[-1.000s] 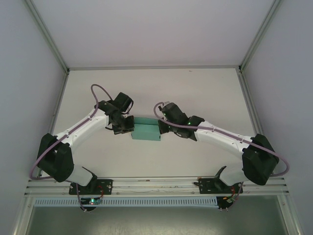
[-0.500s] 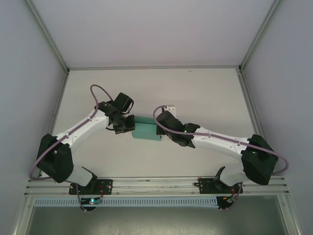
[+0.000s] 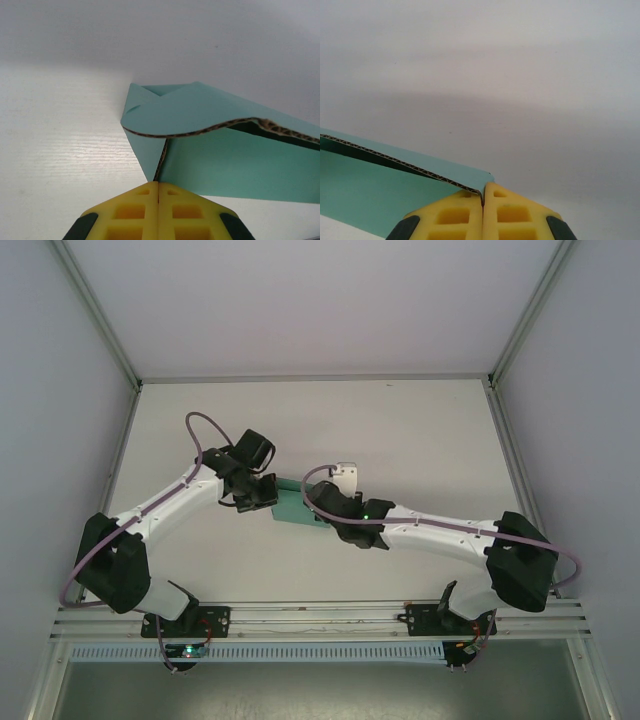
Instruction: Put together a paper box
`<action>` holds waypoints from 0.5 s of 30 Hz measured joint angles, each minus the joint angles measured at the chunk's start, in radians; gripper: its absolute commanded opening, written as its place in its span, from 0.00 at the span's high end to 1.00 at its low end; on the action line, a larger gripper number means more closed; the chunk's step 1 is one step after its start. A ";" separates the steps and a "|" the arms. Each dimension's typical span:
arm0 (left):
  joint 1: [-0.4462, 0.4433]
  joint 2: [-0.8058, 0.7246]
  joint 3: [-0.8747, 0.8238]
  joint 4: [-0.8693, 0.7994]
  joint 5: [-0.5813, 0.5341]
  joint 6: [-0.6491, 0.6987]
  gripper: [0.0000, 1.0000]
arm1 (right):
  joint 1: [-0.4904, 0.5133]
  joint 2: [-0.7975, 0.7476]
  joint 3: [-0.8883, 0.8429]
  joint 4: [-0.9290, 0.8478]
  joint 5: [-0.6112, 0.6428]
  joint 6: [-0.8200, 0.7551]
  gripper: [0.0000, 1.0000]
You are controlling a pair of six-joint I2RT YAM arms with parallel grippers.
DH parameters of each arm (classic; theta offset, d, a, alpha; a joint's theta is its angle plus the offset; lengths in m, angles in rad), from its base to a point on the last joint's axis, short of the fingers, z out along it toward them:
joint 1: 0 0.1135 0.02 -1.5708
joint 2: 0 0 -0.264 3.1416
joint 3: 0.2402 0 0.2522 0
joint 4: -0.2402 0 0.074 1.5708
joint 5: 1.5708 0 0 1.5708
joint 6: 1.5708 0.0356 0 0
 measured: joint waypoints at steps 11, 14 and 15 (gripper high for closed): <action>-0.006 0.006 -0.002 0.027 -0.007 -0.007 1.00 | 0.074 0.033 -0.039 0.035 0.166 0.048 1.00; -0.008 0.005 -0.002 0.027 -0.011 -0.007 1.00 | 0.082 0.043 -0.052 0.070 0.202 0.050 1.00; -0.009 0.005 -0.002 0.027 -0.012 -0.007 1.00 | 0.082 0.044 -0.056 0.080 0.208 0.045 1.00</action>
